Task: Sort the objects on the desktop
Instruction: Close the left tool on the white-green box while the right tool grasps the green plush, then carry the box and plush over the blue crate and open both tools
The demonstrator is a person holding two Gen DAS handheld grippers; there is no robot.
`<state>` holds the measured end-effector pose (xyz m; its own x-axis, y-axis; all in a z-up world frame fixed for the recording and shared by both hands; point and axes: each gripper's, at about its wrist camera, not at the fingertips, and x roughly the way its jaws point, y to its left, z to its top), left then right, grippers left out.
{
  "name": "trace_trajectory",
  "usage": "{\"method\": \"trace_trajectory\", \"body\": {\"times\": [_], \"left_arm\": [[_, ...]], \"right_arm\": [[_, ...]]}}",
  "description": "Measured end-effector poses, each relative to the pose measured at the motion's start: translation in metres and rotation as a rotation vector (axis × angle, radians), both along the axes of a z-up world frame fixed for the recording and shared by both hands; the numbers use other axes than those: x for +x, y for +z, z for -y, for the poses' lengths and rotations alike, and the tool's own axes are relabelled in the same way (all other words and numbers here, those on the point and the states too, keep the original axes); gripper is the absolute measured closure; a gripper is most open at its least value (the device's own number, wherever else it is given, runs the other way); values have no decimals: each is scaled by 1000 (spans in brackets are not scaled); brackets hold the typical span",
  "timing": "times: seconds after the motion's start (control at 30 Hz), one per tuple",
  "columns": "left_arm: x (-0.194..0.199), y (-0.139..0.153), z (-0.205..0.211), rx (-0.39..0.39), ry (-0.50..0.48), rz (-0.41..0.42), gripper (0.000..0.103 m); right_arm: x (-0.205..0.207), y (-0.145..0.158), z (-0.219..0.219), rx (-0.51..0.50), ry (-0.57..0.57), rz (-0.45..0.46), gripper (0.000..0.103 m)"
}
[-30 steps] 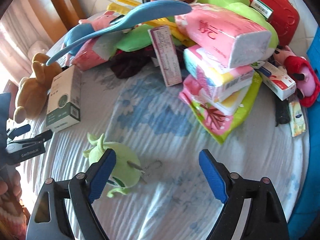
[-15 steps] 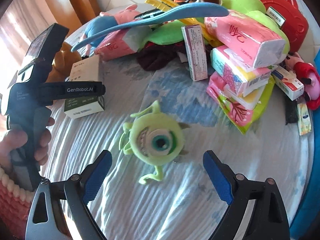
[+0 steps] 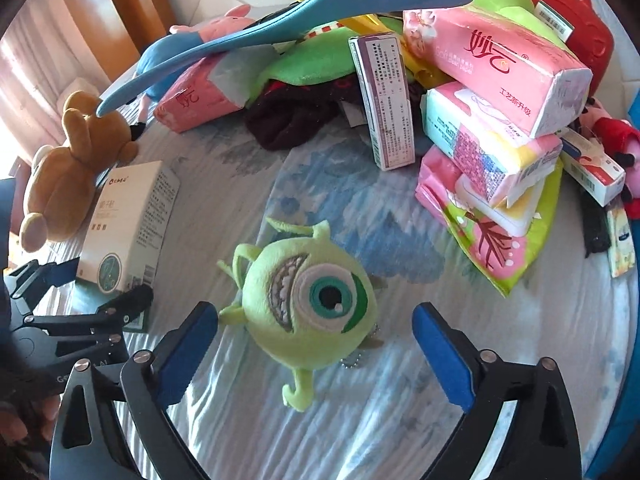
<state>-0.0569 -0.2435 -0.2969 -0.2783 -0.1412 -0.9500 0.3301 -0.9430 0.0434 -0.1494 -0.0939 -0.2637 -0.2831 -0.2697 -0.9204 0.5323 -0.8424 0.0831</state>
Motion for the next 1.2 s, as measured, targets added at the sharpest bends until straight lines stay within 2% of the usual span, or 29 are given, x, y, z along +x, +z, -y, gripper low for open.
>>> {"method": "trace_trajectory", "body": {"times": [0.13, 0.17, 0.2, 0.3, 0.4, 0.5, 0.53, 0.63, 0.67, 0.73, 0.93, 1.07, 1.2], "left_arm": [[8, 1, -1, -5, 0, -38, 22], [10, 2, -2, -6, -1, -46, 22], [13, 4, -3, -9, -1, -51, 23], [22, 15, -11, -13, -18, -79, 25], [29, 32, -18, -16, -35, -111, 26], [24, 57, -37, -28, -46, -161, 27], [6, 65, -50, -29, -50, -173, 27], [12, 83, -49, -38, -62, -222, 27], [-3, 88, -64, -43, -68, -240, 27], [-3, 112, -68, -50, -79, -275, 27], [3, 186, -105, -96, -133, -435, 27], [2, 237, -148, -100, -191, -554, 27], [-5, 274, -199, -87, -266, -645, 27]], "right_arm": [[0, -8, 3, 1, -3, 12, 7], [1, -12, 5, 5, 7, 14, 14], [3, -15, 7, 15, 18, 12, 42], [9, -14, 12, 49, 37, -21, 40], [15, -1, 13, 38, 48, -56, 40], [20, 22, 8, 34, 44, -119, 40], [21, 30, 5, 25, 40, -135, 40], [21, 58, -7, 2, 27, -185, 40], [20, 68, -9, -4, 22, -202, 40], [22, 88, -20, -20, 8, -237, 40], [33, 163, -71, -83, -55, -385, 40], [41, 213, -113, -105, -128, -494, 40], [53, 255, -169, -116, -227, -593, 40]]}}
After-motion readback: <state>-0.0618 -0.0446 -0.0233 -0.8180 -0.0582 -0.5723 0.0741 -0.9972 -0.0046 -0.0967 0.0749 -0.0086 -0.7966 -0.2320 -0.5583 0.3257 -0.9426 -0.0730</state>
